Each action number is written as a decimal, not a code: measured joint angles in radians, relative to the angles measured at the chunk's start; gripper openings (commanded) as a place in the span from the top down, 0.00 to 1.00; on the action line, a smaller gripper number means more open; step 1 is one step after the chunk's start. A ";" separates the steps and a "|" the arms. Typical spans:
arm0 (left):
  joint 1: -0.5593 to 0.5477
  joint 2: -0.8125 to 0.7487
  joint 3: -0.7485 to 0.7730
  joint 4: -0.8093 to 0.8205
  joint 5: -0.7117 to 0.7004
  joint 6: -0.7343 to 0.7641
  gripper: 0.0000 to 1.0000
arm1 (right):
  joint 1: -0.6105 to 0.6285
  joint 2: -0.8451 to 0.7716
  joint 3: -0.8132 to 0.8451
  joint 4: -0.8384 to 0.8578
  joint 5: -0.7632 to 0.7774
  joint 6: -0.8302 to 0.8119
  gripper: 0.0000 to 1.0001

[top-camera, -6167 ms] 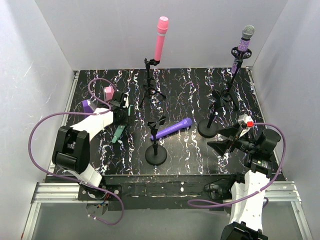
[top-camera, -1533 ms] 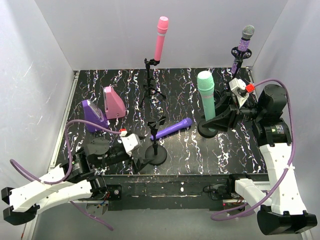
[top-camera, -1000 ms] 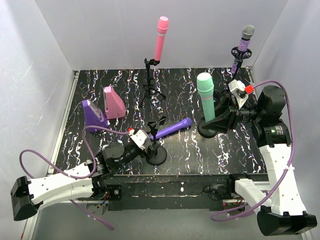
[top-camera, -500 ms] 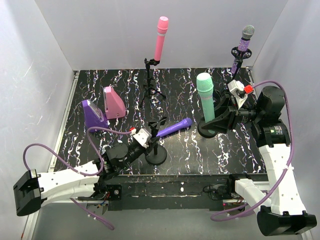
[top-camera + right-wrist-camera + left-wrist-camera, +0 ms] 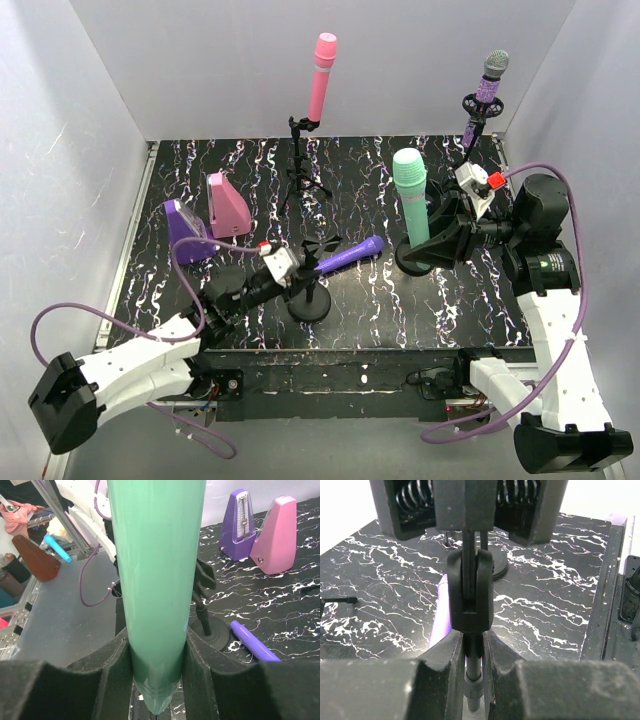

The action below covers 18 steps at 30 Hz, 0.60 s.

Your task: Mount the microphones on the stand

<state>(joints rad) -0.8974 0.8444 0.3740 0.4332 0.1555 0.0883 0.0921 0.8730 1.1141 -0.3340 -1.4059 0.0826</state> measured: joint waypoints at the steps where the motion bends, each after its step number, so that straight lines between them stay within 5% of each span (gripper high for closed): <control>1: 0.039 0.015 0.010 -0.003 0.056 -0.007 1.00 | 0.000 0.000 0.000 0.000 0.000 0.000 0.99; 11: 0.204 0.352 0.185 0.124 0.513 -0.113 1.00 | 0.000 -0.003 -0.021 0.002 -0.004 0.000 0.99; 18: 0.211 0.429 0.216 0.187 0.613 -0.143 0.98 | 0.000 -0.006 -0.029 0.004 -0.005 0.000 0.99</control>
<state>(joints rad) -0.6861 1.2736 0.5900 0.6201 0.7685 -0.0547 0.0921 0.8673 1.0851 -0.3302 -1.4105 0.0826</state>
